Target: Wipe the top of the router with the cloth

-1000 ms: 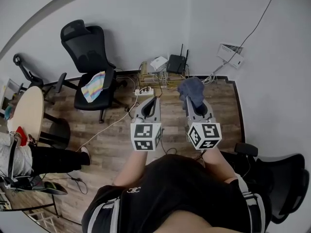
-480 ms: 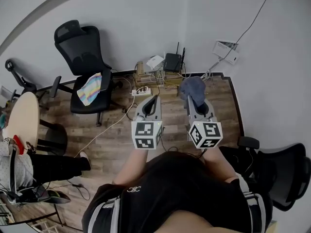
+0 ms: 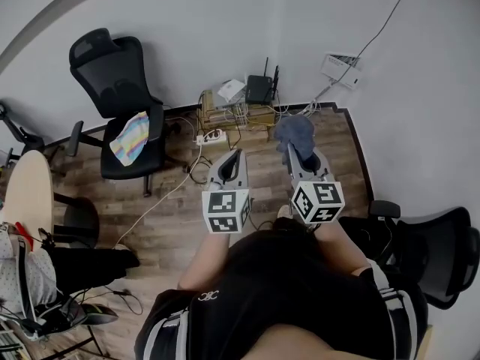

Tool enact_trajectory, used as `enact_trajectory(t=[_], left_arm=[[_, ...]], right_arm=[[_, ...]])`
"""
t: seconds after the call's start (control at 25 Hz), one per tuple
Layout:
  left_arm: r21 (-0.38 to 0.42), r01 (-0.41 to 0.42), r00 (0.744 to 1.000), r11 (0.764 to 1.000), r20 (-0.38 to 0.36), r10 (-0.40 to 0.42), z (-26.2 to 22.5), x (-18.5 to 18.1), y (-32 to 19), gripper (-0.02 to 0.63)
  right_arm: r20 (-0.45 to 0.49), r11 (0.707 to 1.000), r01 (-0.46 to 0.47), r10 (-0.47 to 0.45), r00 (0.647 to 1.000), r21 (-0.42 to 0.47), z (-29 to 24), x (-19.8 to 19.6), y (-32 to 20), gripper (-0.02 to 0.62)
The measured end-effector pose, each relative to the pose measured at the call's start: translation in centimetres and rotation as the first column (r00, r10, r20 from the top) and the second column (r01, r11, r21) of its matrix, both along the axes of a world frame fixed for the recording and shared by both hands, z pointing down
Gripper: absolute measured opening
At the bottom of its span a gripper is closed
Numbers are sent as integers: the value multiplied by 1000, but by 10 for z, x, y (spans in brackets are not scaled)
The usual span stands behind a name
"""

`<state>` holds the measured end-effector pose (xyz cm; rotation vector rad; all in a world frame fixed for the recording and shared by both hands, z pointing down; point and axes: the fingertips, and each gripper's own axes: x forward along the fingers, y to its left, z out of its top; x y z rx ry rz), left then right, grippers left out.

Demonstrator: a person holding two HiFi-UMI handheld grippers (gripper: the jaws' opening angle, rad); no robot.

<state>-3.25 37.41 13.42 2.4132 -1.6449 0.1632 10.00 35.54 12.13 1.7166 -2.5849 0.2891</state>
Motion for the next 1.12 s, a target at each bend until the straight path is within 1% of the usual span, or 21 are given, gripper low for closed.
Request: enact_trajectory(t=[0.16, 0.28, 0.36, 0.56, 0.72, 0.92, 1.12], left_arm=[[-28, 17, 1000, 999, 8, -17, 8, -2, -19, 5], [-37, 21, 999, 999, 29, -20, 9, 3, -41, 5], [-33, 32, 999, 999, 43, -30, 7, 3, -61, 5], [-11, 53, 995, 999, 83, -52, -6, 12, -118, 5], [-7, 55, 995, 998, 89, -54, -13, 33, -163, 5], [-47, 42, 996, 998, 86, -38, -4, 68, -203, 5], [-86, 60, 995, 995, 85, -52, 5, 94, -233, 6]], right_arm=[[21, 1000, 13, -12, 1000, -17, 8, -2, -23, 88], [56, 999, 28, -26, 998, -28, 12, 0, -51, 87], [85, 999, 48, -46, 995, -16, 6, -2, -75, 87], [101, 997, 70, -73, 992, 31, -13, 8, -134, 88], [118, 997, 70, -71, 991, 9, -8, 30, -177, 87], [125, 997, 78, -77, 989, -6, -2, 60, -218, 87], [143, 994, 104, -100, 985, -22, 8, 84, -249, 87]])
